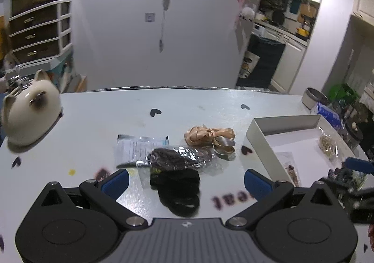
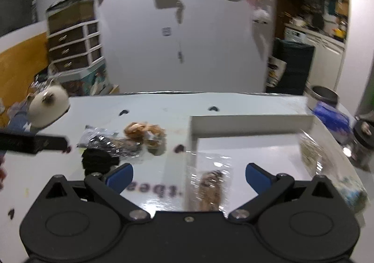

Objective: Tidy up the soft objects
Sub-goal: 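Withdraw both grippers from the tray toward the remaining items on the table, then grasp the black scrunchie with the right gripper while the left gripper grasps the dark beaded-cord bag, then carry the dark cord bag into the tray with the left gripper and release, then lower the black scrunchie into the tray with the right gripper and open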

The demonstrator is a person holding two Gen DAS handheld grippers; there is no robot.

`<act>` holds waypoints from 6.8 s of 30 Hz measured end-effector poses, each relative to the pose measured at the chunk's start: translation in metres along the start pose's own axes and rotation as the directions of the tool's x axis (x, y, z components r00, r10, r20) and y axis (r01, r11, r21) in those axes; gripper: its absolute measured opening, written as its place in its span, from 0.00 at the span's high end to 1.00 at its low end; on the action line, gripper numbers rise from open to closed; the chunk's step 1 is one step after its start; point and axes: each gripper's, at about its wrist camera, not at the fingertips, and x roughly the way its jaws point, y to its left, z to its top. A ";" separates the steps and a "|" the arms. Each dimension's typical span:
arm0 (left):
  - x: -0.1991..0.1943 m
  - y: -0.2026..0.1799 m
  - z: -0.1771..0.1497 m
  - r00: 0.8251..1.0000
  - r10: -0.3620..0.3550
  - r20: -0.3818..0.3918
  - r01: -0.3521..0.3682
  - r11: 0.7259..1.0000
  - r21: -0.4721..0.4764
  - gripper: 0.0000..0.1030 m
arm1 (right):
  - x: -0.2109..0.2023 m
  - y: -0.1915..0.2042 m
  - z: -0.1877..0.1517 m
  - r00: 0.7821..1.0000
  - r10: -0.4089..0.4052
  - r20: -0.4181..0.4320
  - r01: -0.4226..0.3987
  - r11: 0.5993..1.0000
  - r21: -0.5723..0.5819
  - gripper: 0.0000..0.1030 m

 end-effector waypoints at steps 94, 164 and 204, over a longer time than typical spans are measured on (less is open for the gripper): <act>0.136 -0.014 -0.002 0.935 -0.171 -0.311 0.234 0.955 0.181 0.71 | 0.018 0.030 -0.024 0.957 0.136 -0.256 -0.127 0.991 0.051 0.83; 0.125 -0.259 -0.049 0.977 -0.118 -0.176 0.071 0.966 -0.250 0.50 | 0.077 -0.236 0.033 0.963 0.184 -0.197 -0.161 0.979 0.125 0.72; 0.091 -0.277 -0.026 0.982 -0.109 -0.152 0.083 0.982 -0.171 0.62 | 0.044 -0.259 0.022 0.968 0.174 -0.183 -0.143 0.975 0.171 0.78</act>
